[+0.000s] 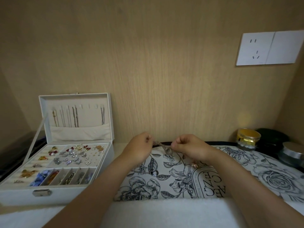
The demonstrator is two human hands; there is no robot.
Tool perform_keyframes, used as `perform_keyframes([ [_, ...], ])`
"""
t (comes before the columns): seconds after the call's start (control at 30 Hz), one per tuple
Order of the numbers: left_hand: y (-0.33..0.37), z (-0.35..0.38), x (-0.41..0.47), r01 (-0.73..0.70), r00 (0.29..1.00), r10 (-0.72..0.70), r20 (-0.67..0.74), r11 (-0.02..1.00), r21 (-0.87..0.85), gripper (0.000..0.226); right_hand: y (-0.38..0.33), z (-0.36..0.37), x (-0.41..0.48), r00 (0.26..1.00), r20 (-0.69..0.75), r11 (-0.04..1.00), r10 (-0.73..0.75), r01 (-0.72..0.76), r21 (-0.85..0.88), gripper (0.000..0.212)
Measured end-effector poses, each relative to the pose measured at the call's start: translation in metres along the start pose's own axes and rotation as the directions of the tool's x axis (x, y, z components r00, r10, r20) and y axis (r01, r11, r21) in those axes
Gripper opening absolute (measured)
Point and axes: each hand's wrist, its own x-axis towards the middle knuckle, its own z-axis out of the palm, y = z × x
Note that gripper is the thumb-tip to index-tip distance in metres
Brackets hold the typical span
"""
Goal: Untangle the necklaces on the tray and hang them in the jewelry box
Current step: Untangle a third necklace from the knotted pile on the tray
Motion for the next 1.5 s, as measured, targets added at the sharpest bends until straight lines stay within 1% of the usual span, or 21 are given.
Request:
perform_keyframes([
  [0.07, -0.007, 0.000, -0.006, -0.085, 0.996, 0.085, 0.010, 0.969, 0.231, 0.022, 0.000, -0.002, -0.003, 1.000, 0.022, 0.996, 0.005, -0.003, -0.088, 0.009],
  [0.13, -0.015, 0.001, -0.012, -0.114, 0.993, 0.120, 0.008, 0.918, 0.381, 0.021, 0.001, -0.003, -0.005, 0.999, 0.042, 0.985, 0.017, -0.010, -0.174, 0.005],
  [0.2, -0.020, 0.002, -0.013, -0.097, 0.994, 0.109, -0.004, 0.900, 0.425, 0.024, 0.001, -0.002, -0.006, 0.998, 0.063, 0.973, 0.021, -0.006, -0.231, 0.004],
  [0.3, -0.021, 0.002, -0.016, -0.070, 0.996, 0.041, 0.075, 0.896, 0.438, 0.027, 0.001, 0.000, -0.007, 0.997, 0.076, 0.975, -0.004, 0.021, -0.219, 0.004],
  [0.33, -0.021, 0.002, -0.017, -0.077, 0.995, 0.039, 0.095, 0.892, 0.445, 0.027, 0.001, 0.001, -0.006, 0.997, 0.076, 0.978, -0.014, 0.029, -0.208, 0.005],
  [0.4, -0.022, 0.003, -0.018, -0.105, 0.994, 0.079, 0.077, 0.893, 0.438, 0.024, 0.002, 0.002, -0.005, 0.996, 0.071, 0.984, -0.050, 0.061, -0.169, 0.009],
  [0.43, -0.020, 0.005, -0.019, -0.135, 0.991, 0.126, 0.049, 0.902, 0.411, 0.023, 0.002, 0.003, -0.004, 0.995, 0.058, 0.987, -0.075, 0.082, -0.136, 0.012],
  [0.47, -0.018, 0.008, -0.019, -0.166, 0.985, 0.171, 0.017, 0.924, 0.343, 0.022, 0.003, 0.003, -0.003, 0.994, 0.041, 0.990, -0.099, 0.102, -0.099, 0.012],
  [0.5, -0.015, 0.011, -0.020, -0.182, 0.982, 0.187, -0.003, 0.961, 0.209, 0.022, 0.003, 0.004, -0.002, 0.992, 0.030, 0.990, -0.123, 0.125, -0.062, 0.011],
  [0.53, -0.010, 0.014, -0.022, -0.171, 0.985, 0.171, 0.002, 0.985, 0.035, 0.021, 0.003, 0.005, -0.001, 0.989, 0.026, 0.989, -0.147, 0.147, -0.026, 0.009],
  [0.57, -0.004, 0.016, -0.024, -0.137, 0.989, 0.142, 0.039, 0.983, -0.123, 0.023, 0.003, 0.006, 0.000, 0.986, 0.022, 0.986, -0.166, 0.166, 0.003, 0.009],
  [0.6, 0.000, 0.017, -0.024, -0.100, 0.989, 0.123, 0.082, 0.967, -0.234, 0.026, 0.002, 0.007, 0.000, 0.983, 0.017, 0.983, -0.181, 0.181, 0.030, 0.009],
  [0.63, 0.002, 0.019, -0.023, -0.082, 0.987, 0.117, 0.107, 0.954, -0.288, 0.028, 0.002, 0.009, 0.000, 0.981, 0.010, 0.980, -0.193, 0.192, 0.052, 0.009],
  [0.7, 0.000, 0.020, -0.019, -0.097, 0.988, 0.130, 0.089, 0.947, -0.305, 0.025, 0.001, 0.012, 0.001, 0.979, -0.005, 0.974, -0.203, 0.203, 0.102, 0.009],
  [0.8, -0.004, 0.013, -0.016, -0.126, 0.989, 0.140, 0.046, 0.962, -0.242, 0.015, 0.000, 0.014, 0.000, 0.982, -0.008, 0.971, -0.188, 0.187, 0.146, 0.009],
  [0.93, -0.004, 0.004, -0.015, -0.121, 0.986, 0.141, 0.085, 0.971, -0.206, 0.011, -0.001, 0.015, -0.001, 0.989, -0.015, 0.976, -0.149, 0.149, 0.161, 0.010],
  [1.03, -0.001, 0.000, -0.014, -0.074, 0.991, 0.100, 0.093, 0.966, -0.246, 0.013, -0.005, 0.016, -0.002, 0.993, -0.009, 0.977, -0.120, 0.119, 0.175, 0.014],
  [1.13, 0.003, -0.005, -0.014, -0.035, 0.987, 0.081, 0.139, 0.950, -0.311, 0.015, -0.008, 0.018, -0.003, 0.994, 0.007, 0.970, -0.107, 0.102, 0.219, 0.019],
  [1.27, 0.006, -0.012, -0.014, 0.003, 0.978, 0.068, 0.197, 0.942, -0.336, 0.018, -0.012, 0.022, -0.006, 0.985, 0.086, 0.960, -0.147, 0.121, 0.252, 0.023],
  [1.33, 0.008, -0.016, -0.016, 0.017, 0.971, 0.069, 0.230, 0.936, -0.351, 0.018, -0.012, 0.022, -0.006, 0.983, 0.103, 0.959, -0.153, 0.123, 0.255, 0.021],
  [1.5, 0.011, -0.022, -0.019, 0.042, 0.952, 0.085, 0.295, 0.917, -0.398, 0.014, -0.012, 0.020, -0.005, 0.990, 0.077, 0.965, -0.117, 0.095, 0.243, 0.010],
])
